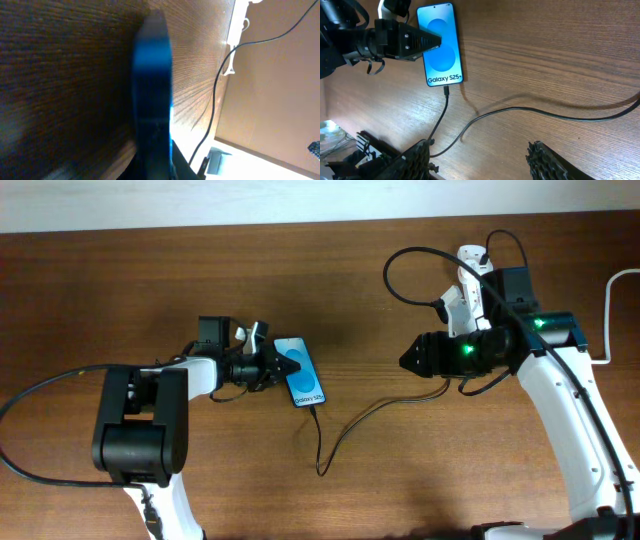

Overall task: Plug charger to phone and switch on socket
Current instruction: 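Lower the phone with the left gripper onto the table, then open the left gripper and withdraw it from the phone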

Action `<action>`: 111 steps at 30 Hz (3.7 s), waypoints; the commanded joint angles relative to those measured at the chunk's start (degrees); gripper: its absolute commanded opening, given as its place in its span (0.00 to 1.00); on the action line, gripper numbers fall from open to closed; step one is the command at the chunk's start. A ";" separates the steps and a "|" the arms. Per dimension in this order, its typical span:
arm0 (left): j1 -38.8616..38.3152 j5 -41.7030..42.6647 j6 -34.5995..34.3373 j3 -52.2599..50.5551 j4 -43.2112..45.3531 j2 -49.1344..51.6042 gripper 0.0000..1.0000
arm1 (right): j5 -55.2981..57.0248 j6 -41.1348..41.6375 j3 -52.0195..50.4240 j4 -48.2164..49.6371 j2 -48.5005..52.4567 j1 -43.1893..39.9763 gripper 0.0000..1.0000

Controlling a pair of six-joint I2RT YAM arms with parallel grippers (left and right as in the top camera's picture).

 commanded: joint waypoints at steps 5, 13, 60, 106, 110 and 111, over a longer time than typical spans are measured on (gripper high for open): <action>0.24 -7.76 3.52 0.74 -0.13 0.33 0.16 | 1.81 -0.70 1.05 -0.17 -0.11 -0.22 0.62; 0.24 -8.41 3.52 0.74 -0.31 0.33 0.29 | 1.81 -0.70 1.05 -0.15 -0.11 -0.22 0.62; 0.24 -29.53 3.54 0.74 -9.75 0.33 0.29 | 1.99 -0.70 1.05 -0.20 -0.11 -0.22 0.63; 0.24 -39.06 3.32 1.18 -18.80 0.31 0.63 | 1.99 -0.70 1.03 -0.15 -0.11 -0.22 0.68; 0.24 -39.50 3.32 1.18 -19.54 0.31 0.62 | 1.99 -0.70 1.03 -0.17 -0.11 -0.22 0.68; 0.24 -39.47 3.32 1.18 -19.71 0.31 0.63 | 1.99 -0.70 1.03 -0.15 -0.09 -0.22 0.68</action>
